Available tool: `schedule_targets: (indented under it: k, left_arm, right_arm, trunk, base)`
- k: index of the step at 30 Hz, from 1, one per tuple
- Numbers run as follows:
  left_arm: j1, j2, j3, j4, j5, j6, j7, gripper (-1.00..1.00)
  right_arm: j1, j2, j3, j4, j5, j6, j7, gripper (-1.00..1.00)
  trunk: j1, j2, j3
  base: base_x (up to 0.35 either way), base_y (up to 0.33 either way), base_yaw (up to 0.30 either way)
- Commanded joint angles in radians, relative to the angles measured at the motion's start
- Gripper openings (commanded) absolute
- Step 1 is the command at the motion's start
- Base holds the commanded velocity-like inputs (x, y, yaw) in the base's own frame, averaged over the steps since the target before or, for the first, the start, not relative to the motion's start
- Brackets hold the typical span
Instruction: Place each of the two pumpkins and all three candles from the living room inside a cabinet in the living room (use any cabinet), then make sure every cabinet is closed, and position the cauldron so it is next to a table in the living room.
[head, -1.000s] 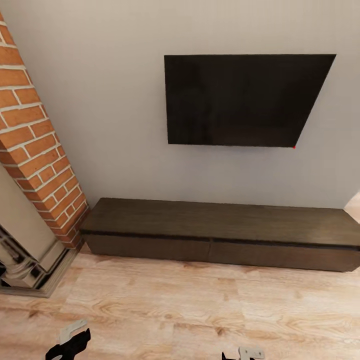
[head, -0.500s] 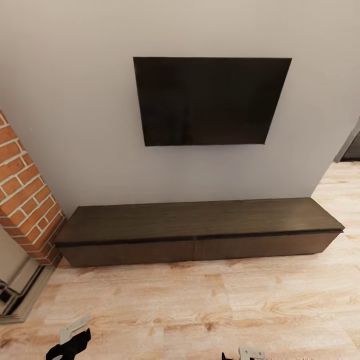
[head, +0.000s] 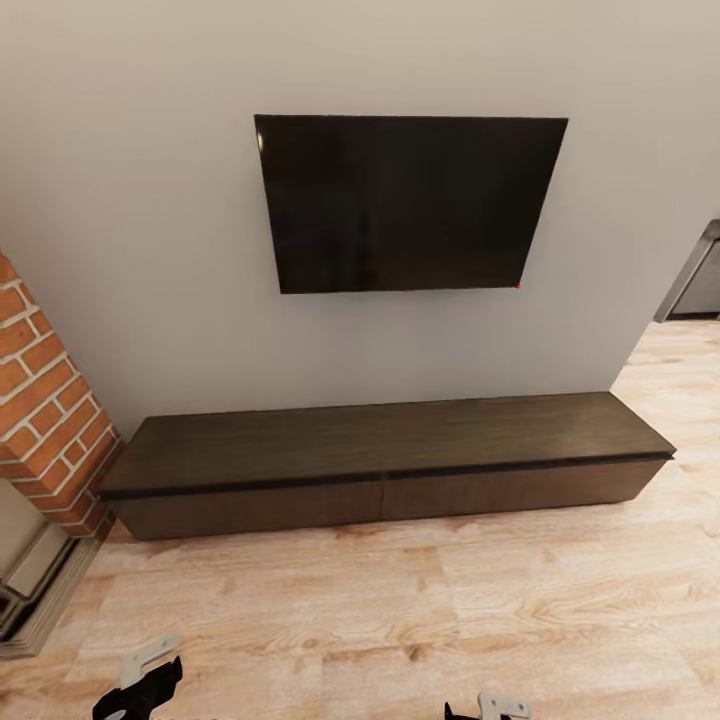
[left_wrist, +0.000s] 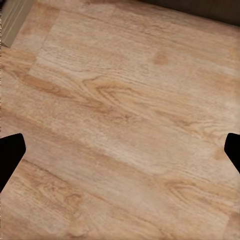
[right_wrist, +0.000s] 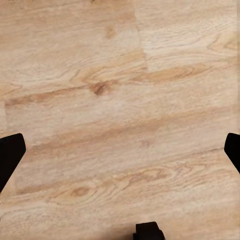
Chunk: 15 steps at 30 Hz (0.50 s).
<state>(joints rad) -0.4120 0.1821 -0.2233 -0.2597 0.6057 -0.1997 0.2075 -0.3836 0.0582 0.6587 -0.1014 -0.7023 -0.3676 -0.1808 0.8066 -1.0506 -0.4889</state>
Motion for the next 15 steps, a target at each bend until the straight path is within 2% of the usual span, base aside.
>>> schedule_targets:
  k: [1, 3, 6, 9, 12, 14, 15]
  left_arm:
    - [-0.001, 0.001, -0.008, 0.000, 0.007, -0.003, 0.005, 1.00]
    - [-0.001, 0.001, -0.008, 0.000, 0.006, -0.003, 0.006, 1.00]
    - [-0.001, 0.004, -0.008, -0.001, 0.003, -0.003, 0.004, 1.00]
    - [-0.001, 0.006, -0.010, -0.005, 0.002, 0.002, 0.001, 1.00]
    - [-0.007, 0.012, -0.012, -0.023, -0.004, 0.016, -0.003, 1.00]
    - [-0.029, 0.028, -0.013, -0.081, -0.009, 0.092, -0.003, 1.00]
    - [-0.038, 0.040, -0.014, -0.120, -0.010, 0.167, -0.004, 1.00]
  right_arm:
    - [-0.001, 0.002, 0.008, -0.004, -0.006, -0.001, -0.011, 1.00]
    - [-0.003, 0.007, 0.008, -0.033, -0.008, 0.004, -0.036, 1.00]
    - [-0.004, 0.013, 0.007, -0.130, -0.003, 0.027, -0.110, 1.00]
    - [-0.004, 0.016, 0.008, -0.245, 0.003, 0.090, -0.199, 1.00]
    - [-0.016, 0.017, 0.008, -0.300, 0.006, 0.129, -0.244, 1.00]
    - [-0.032, 0.018, 0.009, -0.318, 0.006, 0.138, -0.249, 1.00]
    - [-0.041, 0.019, 0.010, -0.325, 0.007, 0.140, -0.248, 1.00]
  trunk:
    - [0.000, -0.001, -0.001]
    - [0.000, -0.001, -0.001]
    - [0.000, -0.001, -0.001]
    - [0.000, -0.001, -0.001]
    - [0.000, -0.001, -0.001]
    - [0.000, -0.001, -0.001]
    - [0.000, -0.001, -0.001]
  base:
    - [0.000, 0.000, 0.179]
    - [0.000, 0.000, 0.212]
    - [0.000, 0.000, 0.152]
    - [0.000, 0.000, 0.046]
    - [0.000, 0.000, 0.013]
    - [0.000, 0.000, 0.004]
    - [0.000, 0.000, 0.002]
